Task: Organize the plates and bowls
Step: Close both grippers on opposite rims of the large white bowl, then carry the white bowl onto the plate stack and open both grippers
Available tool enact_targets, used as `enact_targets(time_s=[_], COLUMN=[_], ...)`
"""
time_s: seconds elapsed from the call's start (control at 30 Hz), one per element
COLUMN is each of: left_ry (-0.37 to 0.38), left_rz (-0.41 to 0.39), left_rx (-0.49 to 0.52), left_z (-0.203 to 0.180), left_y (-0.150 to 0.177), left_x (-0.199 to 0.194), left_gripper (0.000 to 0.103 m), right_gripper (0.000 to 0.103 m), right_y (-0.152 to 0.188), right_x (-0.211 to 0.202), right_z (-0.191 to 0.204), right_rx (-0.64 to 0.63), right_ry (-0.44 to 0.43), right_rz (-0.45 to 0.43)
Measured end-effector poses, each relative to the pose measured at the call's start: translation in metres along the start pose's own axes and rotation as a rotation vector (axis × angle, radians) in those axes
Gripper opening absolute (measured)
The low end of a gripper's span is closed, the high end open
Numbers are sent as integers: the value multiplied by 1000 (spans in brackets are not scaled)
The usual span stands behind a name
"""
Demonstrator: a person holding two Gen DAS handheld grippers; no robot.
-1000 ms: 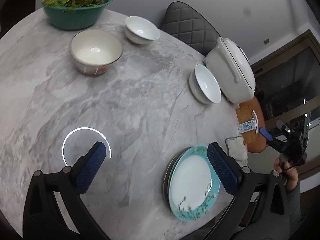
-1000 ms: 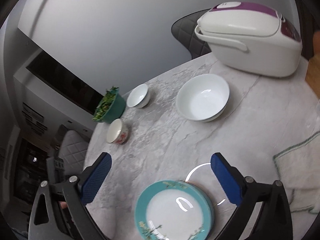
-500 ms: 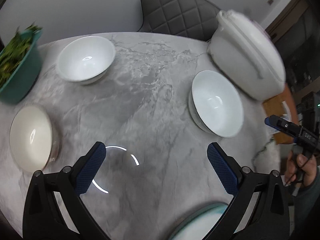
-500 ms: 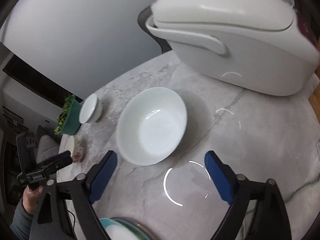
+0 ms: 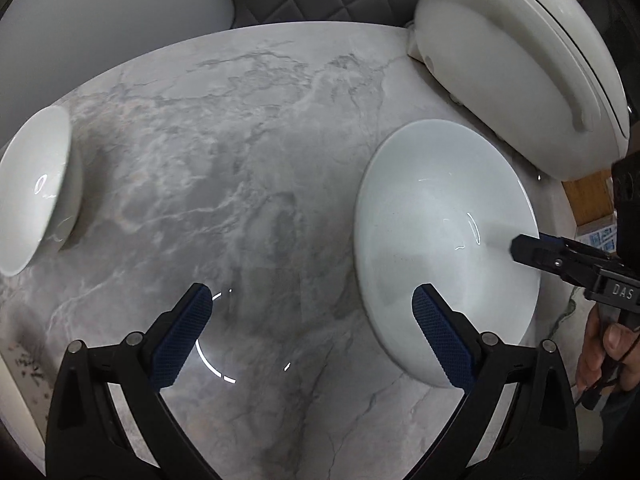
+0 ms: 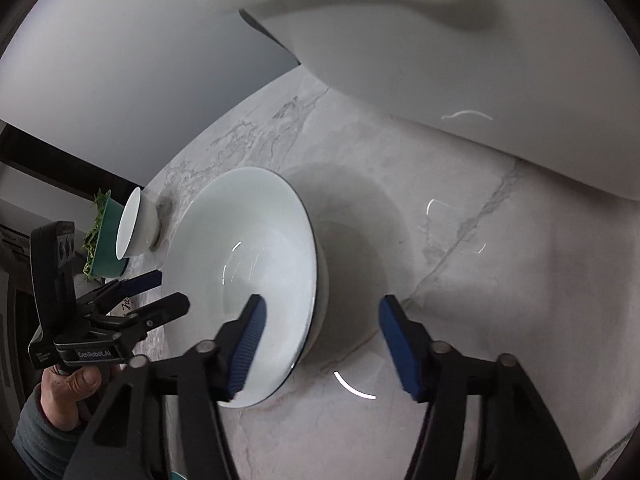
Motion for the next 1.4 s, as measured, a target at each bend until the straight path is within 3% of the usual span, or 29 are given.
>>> enact_targets(time_s=[0.03,0.17,0.23,0.4,0.47,0.63,0.83,1.1,1.4], left_ry=[-1,29,69,135,134,119,97,52,45], left_rz=[8,40,38,54,57,76,44,45,63], left_rx=[5,-23,-29,-8,-3,-5,-46,-145,-253], left_z=[-2,-3,-3,-15,-20,-19,4,56,91], left_y=[0,-2,-3,-4,-5,0,26,96,162], left_x=[5,19,21,25,26,24,-10,-53,-56], left_gripper=[96,61,51,20,14,12,12,12,12], right_gripper=[53,38,29,20,20,18,18,18,19], right_y=[0,0,0,-1,-1,0,11,48,80], right_x=[4,19,24,31,33,35,34,44,62], right_z=[0,-1,1,7,11,17,52,116,148], right_rx=[-4,-6,-17,-33,-68,-75,-124,-247,-308], right_ry=[4,-1,-2,0,30,33,-1,-34,-51], right_rz=[10,48,64,88,100,116,137,224,290])
Point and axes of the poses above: each gripper's, at about its wrist camera, not at the fingertips, and x roughly the way its jaws point, z to its left, y to its underside, the point moved 5 cm from there along x, roughly the way its jaws point, and after that the axes turned 6 degrees about -x, right-handed, at the moved point
